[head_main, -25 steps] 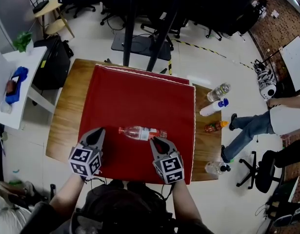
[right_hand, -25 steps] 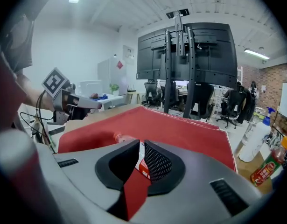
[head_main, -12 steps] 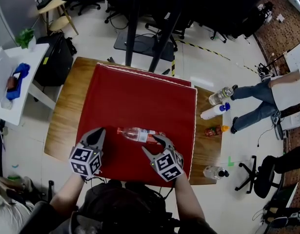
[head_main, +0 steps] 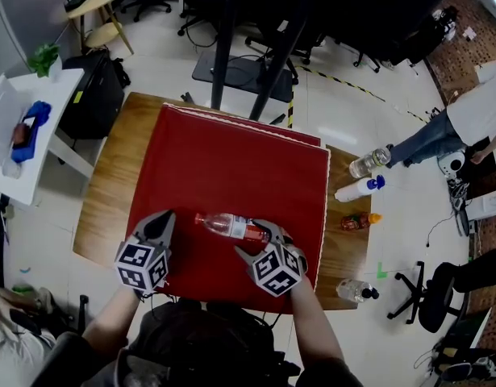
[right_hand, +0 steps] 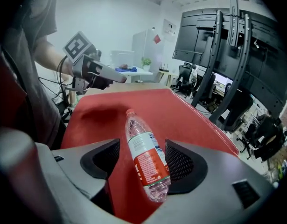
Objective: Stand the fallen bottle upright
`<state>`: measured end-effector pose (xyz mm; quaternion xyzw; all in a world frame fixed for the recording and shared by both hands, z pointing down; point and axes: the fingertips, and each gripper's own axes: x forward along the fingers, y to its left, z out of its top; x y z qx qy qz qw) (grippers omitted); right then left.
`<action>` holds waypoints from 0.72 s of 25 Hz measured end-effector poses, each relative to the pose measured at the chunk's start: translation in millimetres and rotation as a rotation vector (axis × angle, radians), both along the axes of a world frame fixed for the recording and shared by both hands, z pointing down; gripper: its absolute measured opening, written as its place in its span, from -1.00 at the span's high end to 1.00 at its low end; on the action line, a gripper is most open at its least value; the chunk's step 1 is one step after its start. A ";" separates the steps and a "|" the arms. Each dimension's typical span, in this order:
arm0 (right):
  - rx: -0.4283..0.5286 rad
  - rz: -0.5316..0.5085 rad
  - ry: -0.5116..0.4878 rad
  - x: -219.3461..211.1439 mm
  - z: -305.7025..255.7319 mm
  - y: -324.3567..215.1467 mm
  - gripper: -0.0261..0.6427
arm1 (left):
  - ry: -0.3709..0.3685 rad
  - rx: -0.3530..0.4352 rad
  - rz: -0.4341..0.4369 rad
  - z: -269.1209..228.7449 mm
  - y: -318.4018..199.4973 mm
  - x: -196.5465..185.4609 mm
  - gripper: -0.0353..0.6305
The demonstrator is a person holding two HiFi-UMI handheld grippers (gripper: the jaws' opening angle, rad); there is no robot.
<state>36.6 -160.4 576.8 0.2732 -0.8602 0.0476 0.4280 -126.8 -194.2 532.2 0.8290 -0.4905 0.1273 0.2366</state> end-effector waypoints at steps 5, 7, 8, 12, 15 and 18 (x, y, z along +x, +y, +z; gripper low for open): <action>-0.049 -0.094 0.114 3.9 15.1 -4.9 -0.13 | 0.005 -0.003 -0.009 1.2 -8.1 -0.9 0.81; -0.065 -0.127 0.144 4.0 20.2 -7.0 -0.14 | 0.008 -0.004 -0.011 1.1 -11.7 -1.3 0.81; -0.072 -0.139 0.154 3.5 22.3 -8.4 -0.16 | 0.009 -0.004 -0.011 0.6 -13.6 -1.6 0.81; -0.103 -0.189 0.190 0.4 28.5 -13.5 -0.17 | -0.013 0.006 -0.006 -2.9 -21.7 -1.4 0.81; -0.142 -0.232 0.220 -5.4 33.4 -15.2 -0.20 | -0.016 0.008 -0.014 -5.0 -29.5 -1.5 0.81; -0.180 -0.269 0.252 -13.2 41.6 -16.3 -0.23 | -0.012 0.007 -0.020 -3.5 -36.0 -0.6 0.81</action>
